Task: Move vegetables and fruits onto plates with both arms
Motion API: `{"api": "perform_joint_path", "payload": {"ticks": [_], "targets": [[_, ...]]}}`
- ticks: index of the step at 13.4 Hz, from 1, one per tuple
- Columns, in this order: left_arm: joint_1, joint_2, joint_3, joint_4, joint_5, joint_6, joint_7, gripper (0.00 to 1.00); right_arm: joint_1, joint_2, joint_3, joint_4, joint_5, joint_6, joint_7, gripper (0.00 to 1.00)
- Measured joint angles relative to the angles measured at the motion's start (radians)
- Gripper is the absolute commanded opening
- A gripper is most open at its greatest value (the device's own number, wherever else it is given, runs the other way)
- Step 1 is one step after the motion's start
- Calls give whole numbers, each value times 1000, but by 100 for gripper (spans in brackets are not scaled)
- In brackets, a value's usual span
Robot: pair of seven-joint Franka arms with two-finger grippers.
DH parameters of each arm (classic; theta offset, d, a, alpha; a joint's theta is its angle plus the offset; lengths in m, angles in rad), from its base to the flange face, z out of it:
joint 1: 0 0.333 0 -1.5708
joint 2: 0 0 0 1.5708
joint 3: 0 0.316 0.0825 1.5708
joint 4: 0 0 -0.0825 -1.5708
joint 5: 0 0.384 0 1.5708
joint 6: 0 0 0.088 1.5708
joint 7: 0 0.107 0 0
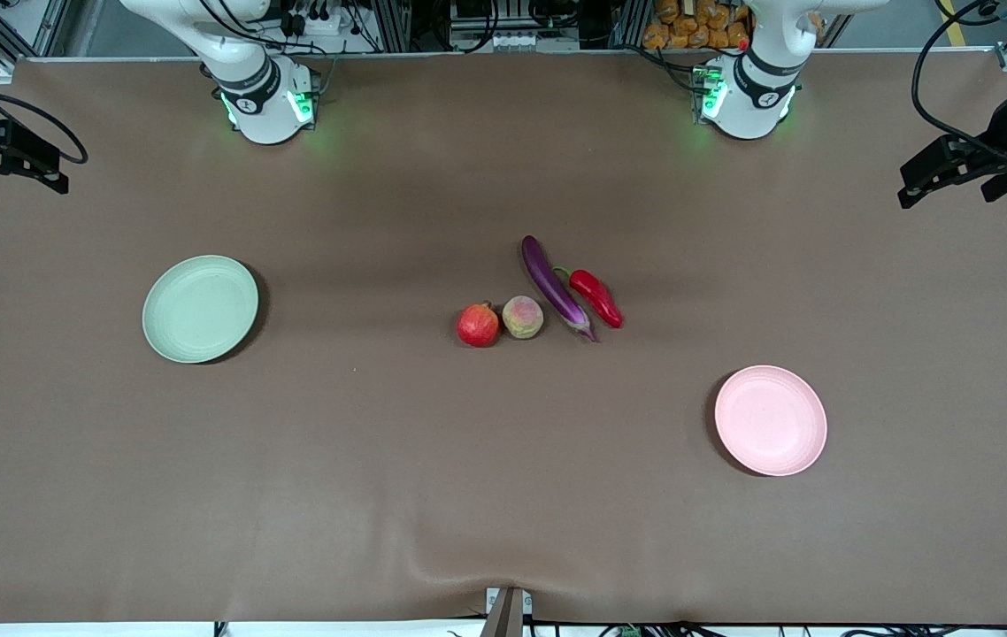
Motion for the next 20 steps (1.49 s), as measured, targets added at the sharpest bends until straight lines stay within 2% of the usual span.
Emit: {"api": "perform_joint_path", "payload": {"ticks": [20], "targets": [[5,11,-9,27,0,-20,-19,100,0,5,0,-2,17,-14,0,100]]}}
